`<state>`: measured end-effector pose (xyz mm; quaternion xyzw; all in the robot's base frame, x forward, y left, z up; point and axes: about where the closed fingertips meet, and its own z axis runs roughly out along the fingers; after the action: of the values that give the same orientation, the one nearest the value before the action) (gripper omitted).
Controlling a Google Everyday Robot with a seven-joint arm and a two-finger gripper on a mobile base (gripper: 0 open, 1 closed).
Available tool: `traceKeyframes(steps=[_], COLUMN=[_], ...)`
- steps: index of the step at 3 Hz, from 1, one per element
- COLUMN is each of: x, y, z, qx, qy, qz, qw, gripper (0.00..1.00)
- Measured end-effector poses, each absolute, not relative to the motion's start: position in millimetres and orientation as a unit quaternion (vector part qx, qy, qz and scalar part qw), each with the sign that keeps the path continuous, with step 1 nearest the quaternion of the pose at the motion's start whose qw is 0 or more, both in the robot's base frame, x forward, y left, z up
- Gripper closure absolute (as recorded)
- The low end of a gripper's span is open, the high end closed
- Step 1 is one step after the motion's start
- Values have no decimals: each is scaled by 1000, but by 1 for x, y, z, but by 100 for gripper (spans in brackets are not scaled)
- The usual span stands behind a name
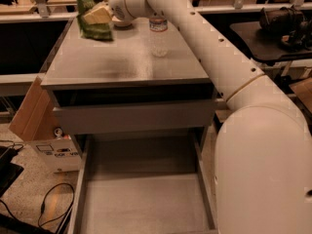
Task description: Pick green jalapeno chip bag from middle drawer and place on counter
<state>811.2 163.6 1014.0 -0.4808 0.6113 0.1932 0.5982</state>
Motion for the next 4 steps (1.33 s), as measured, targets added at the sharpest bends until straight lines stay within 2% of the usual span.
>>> traceKeyframes(steps=[1,3,4], x=[811,798,766], y=[165,148,56], z=[1013,1026,1078], qx=[-481,-476,-427], qy=[611,622,652], qz=[194,178,90], qw=[598,596,620], gripper=[0,0,0])
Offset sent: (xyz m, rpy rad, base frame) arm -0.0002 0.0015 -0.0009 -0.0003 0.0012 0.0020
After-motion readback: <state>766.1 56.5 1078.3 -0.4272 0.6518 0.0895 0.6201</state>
